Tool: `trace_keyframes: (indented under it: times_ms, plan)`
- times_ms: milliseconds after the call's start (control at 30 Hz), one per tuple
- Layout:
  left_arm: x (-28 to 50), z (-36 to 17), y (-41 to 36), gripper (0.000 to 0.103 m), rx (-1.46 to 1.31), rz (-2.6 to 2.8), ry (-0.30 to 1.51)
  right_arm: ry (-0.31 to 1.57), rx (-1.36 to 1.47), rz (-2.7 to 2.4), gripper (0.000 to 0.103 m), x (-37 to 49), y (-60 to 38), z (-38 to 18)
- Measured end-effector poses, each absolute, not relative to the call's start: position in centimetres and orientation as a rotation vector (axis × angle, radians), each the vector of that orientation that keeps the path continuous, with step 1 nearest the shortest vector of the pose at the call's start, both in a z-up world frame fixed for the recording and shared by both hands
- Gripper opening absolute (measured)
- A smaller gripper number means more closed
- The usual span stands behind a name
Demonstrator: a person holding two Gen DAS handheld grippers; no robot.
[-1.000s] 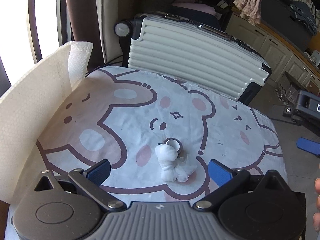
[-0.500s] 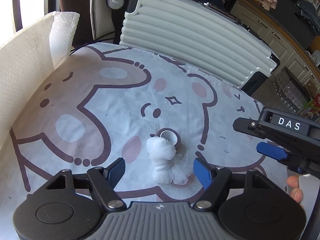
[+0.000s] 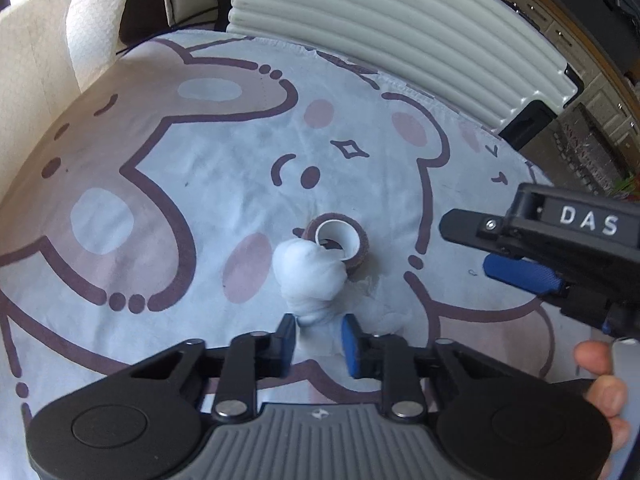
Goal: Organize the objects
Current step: 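Grasp the white cloth bundle with the left tool while the right tool grasps the brown tape roll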
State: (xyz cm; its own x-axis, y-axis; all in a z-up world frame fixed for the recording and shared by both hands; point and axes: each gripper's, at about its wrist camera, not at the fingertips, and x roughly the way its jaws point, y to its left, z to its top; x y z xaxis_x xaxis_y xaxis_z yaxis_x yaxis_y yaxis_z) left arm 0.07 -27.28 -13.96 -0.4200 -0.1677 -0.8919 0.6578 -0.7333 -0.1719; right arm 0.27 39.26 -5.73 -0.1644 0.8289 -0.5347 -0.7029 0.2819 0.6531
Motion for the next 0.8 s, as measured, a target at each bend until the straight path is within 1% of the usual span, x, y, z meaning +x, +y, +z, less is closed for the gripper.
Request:
trace_keyframes:
  times_ms: [33, 167, 200, 233, 267, 333, 533, 600, 800]
  plan:
    - [0.1, -13.8, -27.3, 0.019, 1.279, -2.171, 0.699, 1.089, 0.148, 1.356, 0.053, 0.2, 39.5, -5.9]
    - [0.6, -13.0, -27.8, 0.014, 1.249, -2.148, 0.658, 1.101, 0.142, 1.362, 0.053, -0.3, 40.2, -6.1]
    - [0.9, -12.7, -28.2, 0.002, 1.233, -2.137, 0.666, 1.101, 0.14, 1.365, 0.054, -0.5, 40.4, -6.2]
    - [1.3, -12.5, -28.6, 0.0, 1.22, -2.122, 0.669, 1.1, 0.137, 1.368, 0.055, -0.7, 40.6, -6.1]
    - [1.6, -12.3, -28.9, 0.0, 1.208, -2.108, 0.666, 1.098, 0.134, 1.371, 0.056, -1.0, 40.8, -6.1]
    - [2.5, -11.8, -29.9, 0.0, 1.184, -2.081, 0.659, 1.093, 0.129, 1.38, 0.061, -1.6, 41.2, -6.0]
    - [5.0, -10.9, -32.1, 0.0, 1.129, -2.017, 0.668, 1.081, 0.092, 1.4, 0.07, -3.7, 42.5, -5.8]
    - [5.7, -10.6, -32.4, 0.0, 1.121, -2.012, 0.664, 1.075, 0.078, 1.404, 0.072, -4.3, 42.8, -5.7]
    - [6.4, -10.5, -32.7, 0.0, 1.13, -2.024, 0.648, 1.077, 0.038, 1.394, 0.072, -5.6, 43.9, -6.1]
